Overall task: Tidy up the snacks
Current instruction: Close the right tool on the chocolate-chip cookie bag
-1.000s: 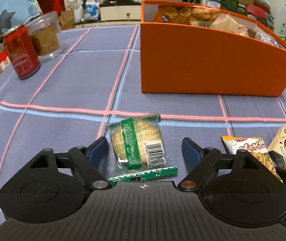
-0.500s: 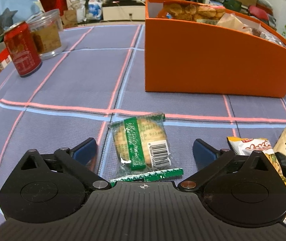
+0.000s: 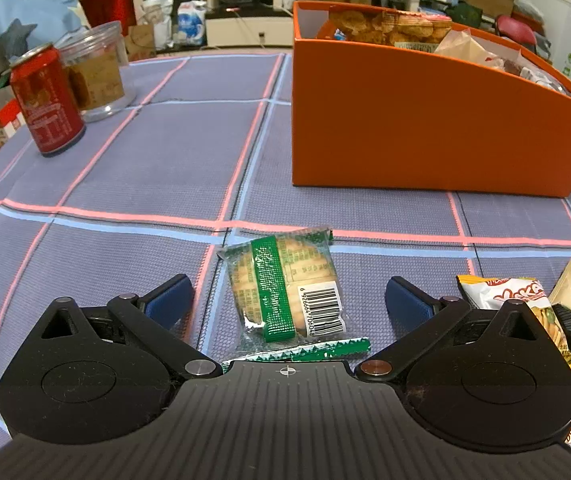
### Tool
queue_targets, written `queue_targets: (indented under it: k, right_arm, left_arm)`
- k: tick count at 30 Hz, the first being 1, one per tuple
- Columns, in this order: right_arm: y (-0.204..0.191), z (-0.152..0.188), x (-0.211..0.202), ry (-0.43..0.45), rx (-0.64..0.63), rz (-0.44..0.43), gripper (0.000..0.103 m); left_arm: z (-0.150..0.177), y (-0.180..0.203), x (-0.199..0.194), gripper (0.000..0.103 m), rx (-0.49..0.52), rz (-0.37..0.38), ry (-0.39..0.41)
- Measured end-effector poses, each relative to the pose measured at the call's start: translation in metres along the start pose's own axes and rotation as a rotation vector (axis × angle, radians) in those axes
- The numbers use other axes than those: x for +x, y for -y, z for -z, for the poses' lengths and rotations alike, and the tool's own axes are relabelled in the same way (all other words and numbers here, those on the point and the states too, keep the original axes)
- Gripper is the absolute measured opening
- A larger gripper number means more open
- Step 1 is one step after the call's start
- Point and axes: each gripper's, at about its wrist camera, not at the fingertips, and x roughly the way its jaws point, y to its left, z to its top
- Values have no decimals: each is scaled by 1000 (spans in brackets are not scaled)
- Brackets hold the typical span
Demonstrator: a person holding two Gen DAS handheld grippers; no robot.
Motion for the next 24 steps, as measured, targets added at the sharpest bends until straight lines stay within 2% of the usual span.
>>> queue_targets:
  k: [13, 17, 19, 21, 22, 23, 24]
  right_arm:
    - [-1, -1, 1, 0, 8, 6, 92]
    - [-3, -1, 1, -6, 13, 8, 92]
    - [-4, -3, 0, -7, 13, 5, 89]
    - [-7, -4, -2, 3, 10, 0, 74]
    - [-9, -6, -3, 7, 9, -1, 59]
    - [-9, -7, -4, 4, 12, -3, 54]
    - [-11, -7, -4, 1, 12, 2, 52]
  left_arm:
    - [1, -1, 0, 94, 0, 2, 9]
    - [2, -4, -2, 90, 4, 11, 9]
    - [1, -5, -4, 78, 11, 13, 16]
    - [0, -6, -7, 55, 13, 13, 23]
    - [-1, -6, -8, 46, 16, 14, 24]
    - [-2, -4, -9, 34, 21, 16, 23]
    - [-4, -2, -9, 34, 29, 17, 13]
